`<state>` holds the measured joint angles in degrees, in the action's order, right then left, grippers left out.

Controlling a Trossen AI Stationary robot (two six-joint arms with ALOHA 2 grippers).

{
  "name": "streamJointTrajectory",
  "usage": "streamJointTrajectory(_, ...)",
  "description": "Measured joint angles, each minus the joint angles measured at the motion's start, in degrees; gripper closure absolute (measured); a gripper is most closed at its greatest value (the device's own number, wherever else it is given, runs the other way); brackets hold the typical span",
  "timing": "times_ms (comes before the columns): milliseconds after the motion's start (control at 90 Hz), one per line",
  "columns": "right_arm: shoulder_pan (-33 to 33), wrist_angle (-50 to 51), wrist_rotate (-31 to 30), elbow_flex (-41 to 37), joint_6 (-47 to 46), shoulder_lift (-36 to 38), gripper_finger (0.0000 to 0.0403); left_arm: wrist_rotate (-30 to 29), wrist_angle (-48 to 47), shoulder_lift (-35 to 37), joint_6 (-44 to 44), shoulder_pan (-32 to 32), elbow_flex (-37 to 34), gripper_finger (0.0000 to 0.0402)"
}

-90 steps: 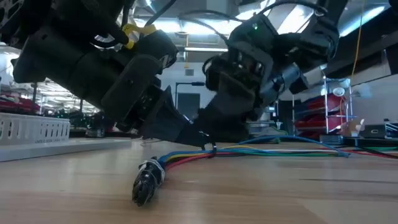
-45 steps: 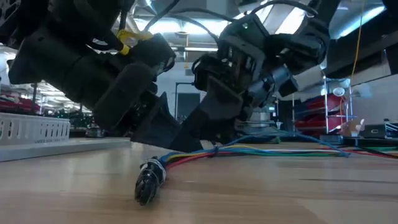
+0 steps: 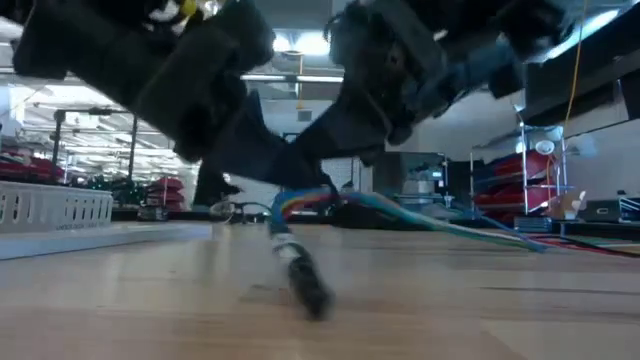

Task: Ziptie cables
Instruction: Wrap the black zip tie around the cable wires to form a loop

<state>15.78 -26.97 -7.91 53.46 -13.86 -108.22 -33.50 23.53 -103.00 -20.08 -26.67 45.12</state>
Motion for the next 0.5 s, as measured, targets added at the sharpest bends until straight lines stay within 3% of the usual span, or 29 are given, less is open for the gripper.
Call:
streamJointTrajectory(211,6.20,-12.57,-16.46,-6.59,-7.66,-0.59,0.0403,0.04,-2.51,0.77,-0.91,-1.72,0.09,0.0402)
streamJointTrajectory(333,8.87,-24.05,-22.96,-11.57,-13.19,-0.57,0.0403,-0.41,-6.29,0.77,-4.78,-3.28,0.07,0.0402)
streamJointTrajectory(500,10.57,-28.16,-29.79,-14.74,-14.30,-0.59,0.0403,-4.50,-4.06,0.73,-5.77,-4.03,0.00,0.0402)
